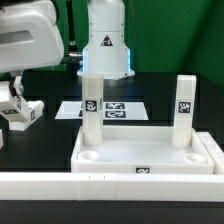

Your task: Assemble desk

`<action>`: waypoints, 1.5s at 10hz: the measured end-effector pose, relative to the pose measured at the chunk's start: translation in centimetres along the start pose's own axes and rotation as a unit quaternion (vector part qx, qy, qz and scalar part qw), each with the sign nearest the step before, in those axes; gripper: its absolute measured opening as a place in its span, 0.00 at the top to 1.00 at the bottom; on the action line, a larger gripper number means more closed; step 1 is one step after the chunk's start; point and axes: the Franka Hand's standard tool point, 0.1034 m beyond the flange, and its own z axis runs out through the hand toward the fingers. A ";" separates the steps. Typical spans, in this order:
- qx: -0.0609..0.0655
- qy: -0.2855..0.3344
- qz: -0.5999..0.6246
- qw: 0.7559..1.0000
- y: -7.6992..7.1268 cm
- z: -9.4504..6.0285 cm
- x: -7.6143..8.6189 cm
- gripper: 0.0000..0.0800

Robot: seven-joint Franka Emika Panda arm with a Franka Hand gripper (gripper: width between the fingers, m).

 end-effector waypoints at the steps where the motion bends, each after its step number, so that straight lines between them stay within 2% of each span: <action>1: -0.006 0.038 0.006 0.999 -0.1 -0.5 0.5 0.64; 2: -0.005 0.063 0.024 0.998 -1.8 -1.7 1.0 0.64; 3: -0.011 0.096 0.032 0.995 -4.0 -2.8 2.1 0.64; 4: -0.021 0.130 0.035 0.991 -5.5 -3.2 2.9 0.64; 5: -0.037 0.161 0.024 0.986 -5.8 -2.8 3.1 0.64; 6: -0.054 0.192 0.019 0.980 -4.8 -2.2 3.3 0.64; 8: -0.077 0.256 0.018 0.963 -4.2 -2.7 3.5 0.64; 9: -0.084 0.280 0.024 0.956 -4.4 -2.8 3.3 0.64; 10: -0.077 0.297 0.034 0.951 -6.4 -3.2 2.5 0.64; 11: -0.053 0.292 0.053 0.953 -9.3 -4.0 2.1 0.64; 12: -0.044 0.298 0.057 0.952 -11.3 -4.8 2.3 0.64; 14: -0.036 0.302 0.061 0.951 -13.2 -4.8 2.4 0.64; 15: -0.037 0.301 0.060 0.951 -13.0 -4.8 2.4 0.64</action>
Offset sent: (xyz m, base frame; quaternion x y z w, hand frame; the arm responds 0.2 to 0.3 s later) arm 0.0277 0.0730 0.0286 -0.0135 0.1673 0.0760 0.9829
